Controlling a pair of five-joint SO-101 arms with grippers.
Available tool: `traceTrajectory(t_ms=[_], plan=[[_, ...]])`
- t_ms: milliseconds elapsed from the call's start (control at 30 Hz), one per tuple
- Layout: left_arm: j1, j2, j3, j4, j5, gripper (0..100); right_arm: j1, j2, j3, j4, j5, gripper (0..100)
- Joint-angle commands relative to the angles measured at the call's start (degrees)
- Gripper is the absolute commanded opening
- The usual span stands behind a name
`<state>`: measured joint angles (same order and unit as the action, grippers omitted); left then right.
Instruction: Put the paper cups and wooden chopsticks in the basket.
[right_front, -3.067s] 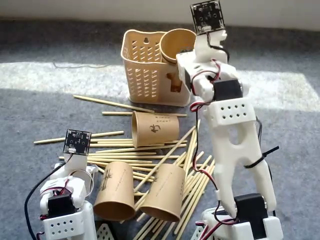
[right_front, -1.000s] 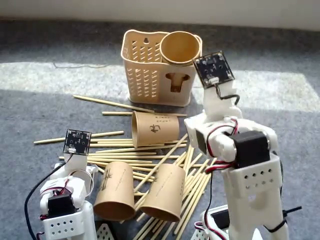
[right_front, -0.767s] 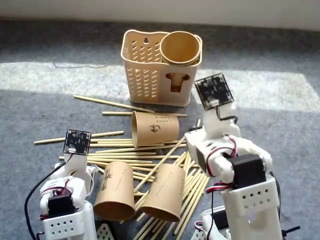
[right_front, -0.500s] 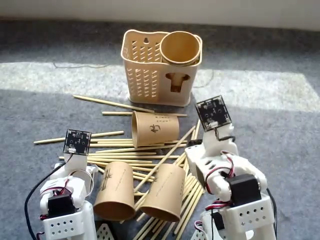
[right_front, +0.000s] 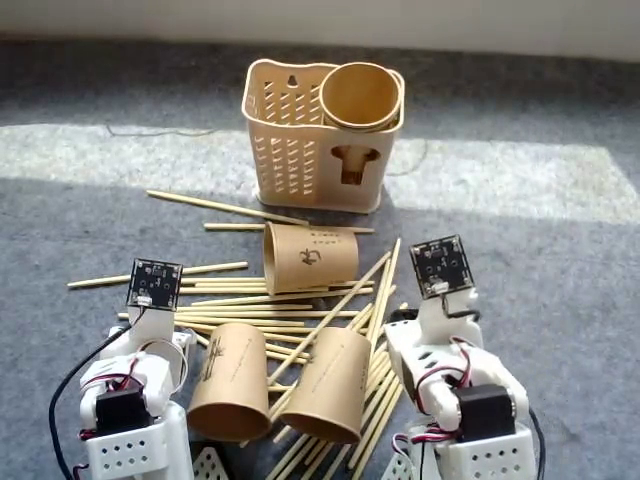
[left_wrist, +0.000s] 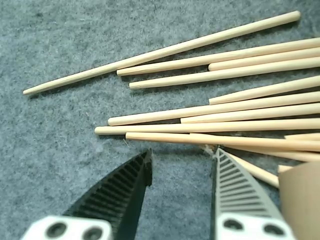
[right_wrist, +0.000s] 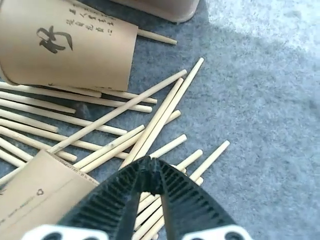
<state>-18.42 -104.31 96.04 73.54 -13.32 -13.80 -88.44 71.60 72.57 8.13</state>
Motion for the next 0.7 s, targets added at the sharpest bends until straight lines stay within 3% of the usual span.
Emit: traceTrajectory(t_ms=[0, 233, 667], plan=[[-0.75, -0.40, 1.10, -0.79, -0.44, 19, 1.71, -6.11, 2.07, -1.54, -0.09, 0.6], [-0.75, -0.40, 1.10, -0.70, -0.44, 19, 1.71, -17.27, 9.01, -1.54, 0.00, 0.6], [-1.54, -0.40, -3.21, 0.26, -0.53, 19, 1.71, -16.48, 20.88, -6.29, -0.44, 0.6]])
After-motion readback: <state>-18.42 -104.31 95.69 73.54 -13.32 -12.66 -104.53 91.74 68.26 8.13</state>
